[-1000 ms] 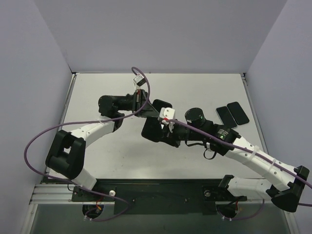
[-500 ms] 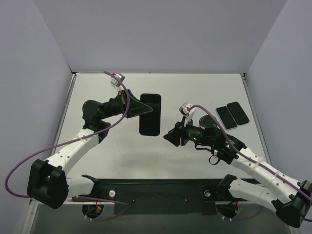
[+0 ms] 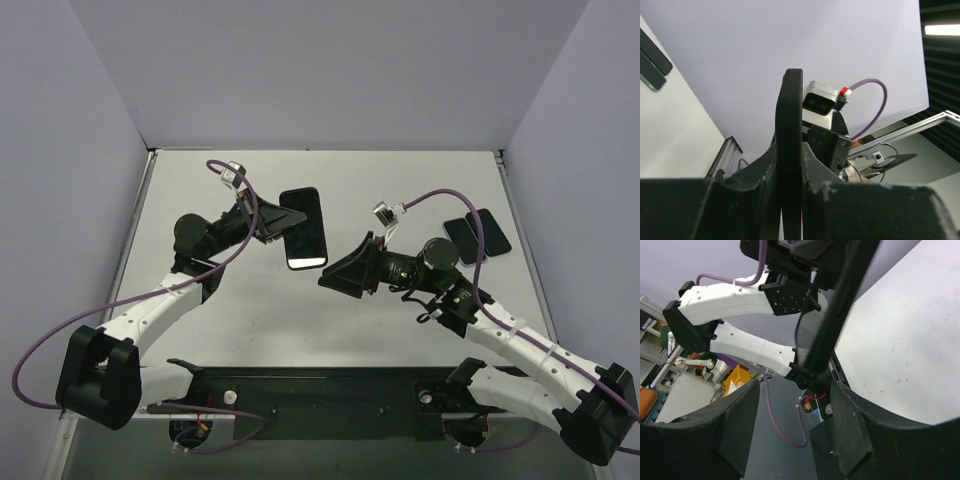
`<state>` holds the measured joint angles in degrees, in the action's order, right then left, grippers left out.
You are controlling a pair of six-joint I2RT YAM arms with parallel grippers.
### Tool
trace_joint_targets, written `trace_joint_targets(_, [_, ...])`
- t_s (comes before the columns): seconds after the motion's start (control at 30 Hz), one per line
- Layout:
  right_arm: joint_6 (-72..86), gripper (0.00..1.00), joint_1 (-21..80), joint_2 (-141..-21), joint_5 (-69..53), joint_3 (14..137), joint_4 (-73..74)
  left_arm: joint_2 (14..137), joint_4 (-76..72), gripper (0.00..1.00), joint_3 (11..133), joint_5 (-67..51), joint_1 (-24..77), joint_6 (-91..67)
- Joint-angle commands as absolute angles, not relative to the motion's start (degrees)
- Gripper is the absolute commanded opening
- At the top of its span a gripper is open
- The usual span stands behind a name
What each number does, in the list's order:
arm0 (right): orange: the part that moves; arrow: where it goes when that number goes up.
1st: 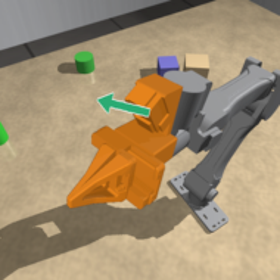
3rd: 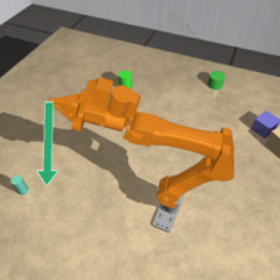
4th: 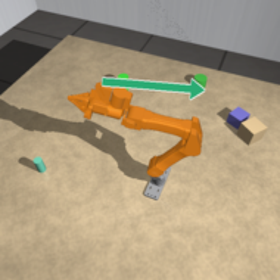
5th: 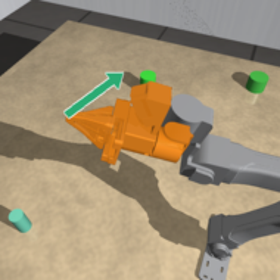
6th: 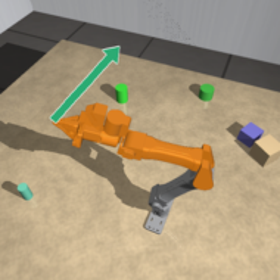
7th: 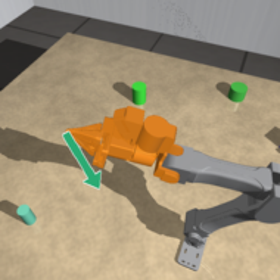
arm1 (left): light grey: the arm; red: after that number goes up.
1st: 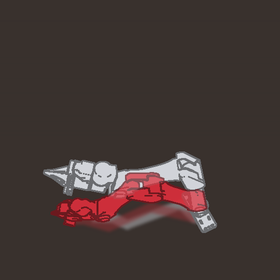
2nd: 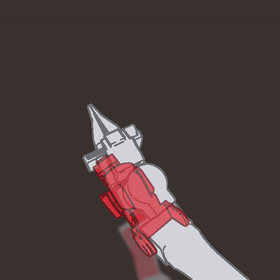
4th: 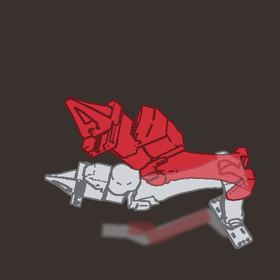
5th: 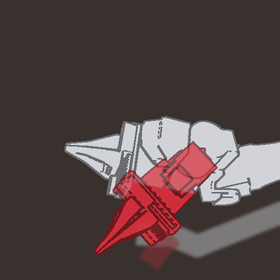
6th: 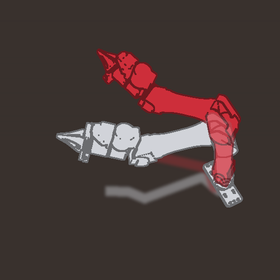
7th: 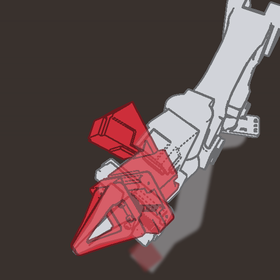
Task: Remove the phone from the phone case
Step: Remove the phone case from the phone.
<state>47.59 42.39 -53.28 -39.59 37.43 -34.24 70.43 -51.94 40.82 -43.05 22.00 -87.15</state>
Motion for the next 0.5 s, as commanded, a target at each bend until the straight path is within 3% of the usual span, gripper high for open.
trace_joint_targets(0.0, [48.3,0.52,40.6,-55.3,-46.0,41.0,-39.4,69.6,-62.0,0.00,41.0,-42.7,21.7,-95.4])
trace_joint_targets(0.23, [47.0,0.40,40.3,-55.2,-48.6,42.2,-39.0,68.0,-61.4,0.00,41.0,-43.8,21.7,-96.2])
trace_joint_targets(0.47, [46.7,0.36,40.3,-55.2,-50.8,43.3,-38.9,68.5,-62.3,0.00,41.7,-44.4,21.7,-96.9])
